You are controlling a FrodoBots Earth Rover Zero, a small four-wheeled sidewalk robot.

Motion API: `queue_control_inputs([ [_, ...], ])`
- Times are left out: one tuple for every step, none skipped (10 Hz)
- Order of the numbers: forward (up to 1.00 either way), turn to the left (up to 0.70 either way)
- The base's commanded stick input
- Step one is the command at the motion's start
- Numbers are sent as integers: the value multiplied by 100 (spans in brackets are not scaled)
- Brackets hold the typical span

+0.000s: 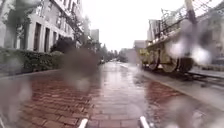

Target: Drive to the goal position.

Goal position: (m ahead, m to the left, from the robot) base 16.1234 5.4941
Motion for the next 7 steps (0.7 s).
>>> queue_control_inputs([
  [70, 0],
  [70, 0],
  [70, 0],
  [70, 0],
  [70, 0],
  [70, 0],
  [70, 0],
])
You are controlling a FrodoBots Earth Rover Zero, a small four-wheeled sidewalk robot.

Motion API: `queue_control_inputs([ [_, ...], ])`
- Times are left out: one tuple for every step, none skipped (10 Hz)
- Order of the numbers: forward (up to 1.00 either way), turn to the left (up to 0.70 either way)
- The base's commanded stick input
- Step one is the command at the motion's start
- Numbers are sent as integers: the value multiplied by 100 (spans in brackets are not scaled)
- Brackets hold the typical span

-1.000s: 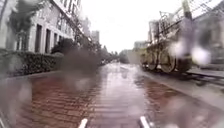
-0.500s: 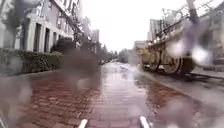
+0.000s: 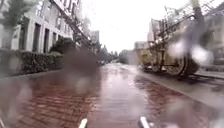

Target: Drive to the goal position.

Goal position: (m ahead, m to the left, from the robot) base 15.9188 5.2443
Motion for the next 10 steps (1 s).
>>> queue_control_inputs([
  [70, 0],
  [70, 0],
  [70, 0],
  [70, 0],
  [70, 0],
  [70, 0],
  [70, 0],
  [70, 0],
  [70, 0],
  [70, 0],
])
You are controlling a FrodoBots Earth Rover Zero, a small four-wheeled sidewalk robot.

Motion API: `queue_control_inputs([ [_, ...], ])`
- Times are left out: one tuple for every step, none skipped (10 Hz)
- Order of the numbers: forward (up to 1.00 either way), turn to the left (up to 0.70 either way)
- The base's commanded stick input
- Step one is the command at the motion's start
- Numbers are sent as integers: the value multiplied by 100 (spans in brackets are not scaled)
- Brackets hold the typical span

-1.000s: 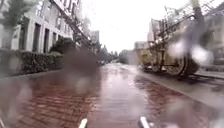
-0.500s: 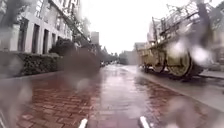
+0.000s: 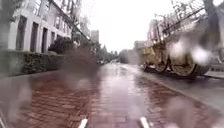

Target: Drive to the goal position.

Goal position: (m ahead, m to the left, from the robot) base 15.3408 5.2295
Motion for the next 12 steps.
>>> queue_control_inputs([
  [70, 0],
  [70, 0],
  [70, 0],
  [70, 0],
  [70, 0],
  [70, 0],
  [70, 0],
  [70, 0],
  [70, 0],
  [70, 0],
  [70, 0],
  [70, 0],
])
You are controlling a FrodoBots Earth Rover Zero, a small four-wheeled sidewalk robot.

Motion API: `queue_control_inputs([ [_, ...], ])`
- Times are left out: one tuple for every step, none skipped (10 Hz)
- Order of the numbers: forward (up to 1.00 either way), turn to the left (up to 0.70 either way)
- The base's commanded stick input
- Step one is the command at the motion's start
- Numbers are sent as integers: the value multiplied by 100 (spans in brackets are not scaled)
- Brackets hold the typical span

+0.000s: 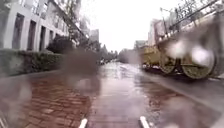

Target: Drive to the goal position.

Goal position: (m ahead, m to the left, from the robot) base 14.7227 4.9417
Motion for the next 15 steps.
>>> queue_control_inputs([
  [70, 0],
  [70, 0],
  [70, 0],
  [70, 0],
  [70, 0],
  [70, 0],
  [70, 0],
  [70, 0],
  [70, 0],
  [70, 0],
  [70, 0],
  [70, 0],
  [70, 0],
  [70, 0],
  [70, 0],
])
